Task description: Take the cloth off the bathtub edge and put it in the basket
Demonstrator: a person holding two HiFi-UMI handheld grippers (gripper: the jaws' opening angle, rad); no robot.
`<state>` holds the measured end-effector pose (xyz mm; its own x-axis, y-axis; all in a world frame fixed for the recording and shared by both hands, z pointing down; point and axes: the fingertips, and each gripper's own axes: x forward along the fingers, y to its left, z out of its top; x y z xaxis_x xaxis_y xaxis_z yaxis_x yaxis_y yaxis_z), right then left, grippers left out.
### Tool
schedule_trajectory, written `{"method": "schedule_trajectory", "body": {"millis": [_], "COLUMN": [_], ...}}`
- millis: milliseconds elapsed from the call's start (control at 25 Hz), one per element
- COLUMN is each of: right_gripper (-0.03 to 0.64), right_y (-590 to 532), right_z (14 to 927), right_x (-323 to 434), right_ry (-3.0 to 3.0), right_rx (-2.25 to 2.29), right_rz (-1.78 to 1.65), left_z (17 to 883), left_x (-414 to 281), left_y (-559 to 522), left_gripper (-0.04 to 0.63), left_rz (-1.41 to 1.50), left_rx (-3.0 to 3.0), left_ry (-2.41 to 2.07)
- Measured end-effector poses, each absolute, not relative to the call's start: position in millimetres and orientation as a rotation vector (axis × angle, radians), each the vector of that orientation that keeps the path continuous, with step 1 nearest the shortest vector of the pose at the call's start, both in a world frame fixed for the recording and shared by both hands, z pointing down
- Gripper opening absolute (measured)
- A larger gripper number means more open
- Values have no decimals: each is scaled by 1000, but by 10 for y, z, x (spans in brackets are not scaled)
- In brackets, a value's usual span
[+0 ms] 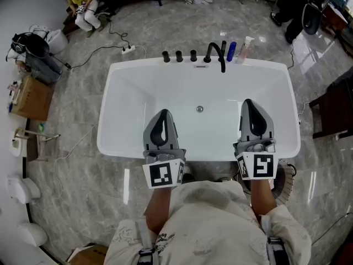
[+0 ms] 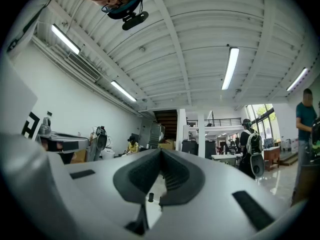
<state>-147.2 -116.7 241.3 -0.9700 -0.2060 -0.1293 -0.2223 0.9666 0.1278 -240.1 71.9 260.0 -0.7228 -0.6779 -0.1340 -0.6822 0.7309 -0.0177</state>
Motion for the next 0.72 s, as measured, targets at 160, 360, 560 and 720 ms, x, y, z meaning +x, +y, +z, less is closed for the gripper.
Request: {"method": "schedule_trajectory", "body": {"millis": [160,360,560,720], "right_gripper": [-11,-11,-11,-11], "right_y": [-1160,-1164,-1170,-1165], "right_z": [2387,2402,2425,2441], "right_x": [-1435,-1432,-1404,-1403], "right_ry": [3000,3008,3016,3018], "right_rx": [-336,-345,-358,-366], "right_rz": [221,232,236,237], "left_z": [2584,2560,2593,2606], "left_x": [-2366,-2355,-2335,-2335], "left_y": [714,713,709,711], "left_gripper": [6,6,6,6], "left_rz": [48,48,50,47], "left_rx": [-1113,-1122,-1135,-1141], "left_ry": [2799,2790,2790,2790]}}
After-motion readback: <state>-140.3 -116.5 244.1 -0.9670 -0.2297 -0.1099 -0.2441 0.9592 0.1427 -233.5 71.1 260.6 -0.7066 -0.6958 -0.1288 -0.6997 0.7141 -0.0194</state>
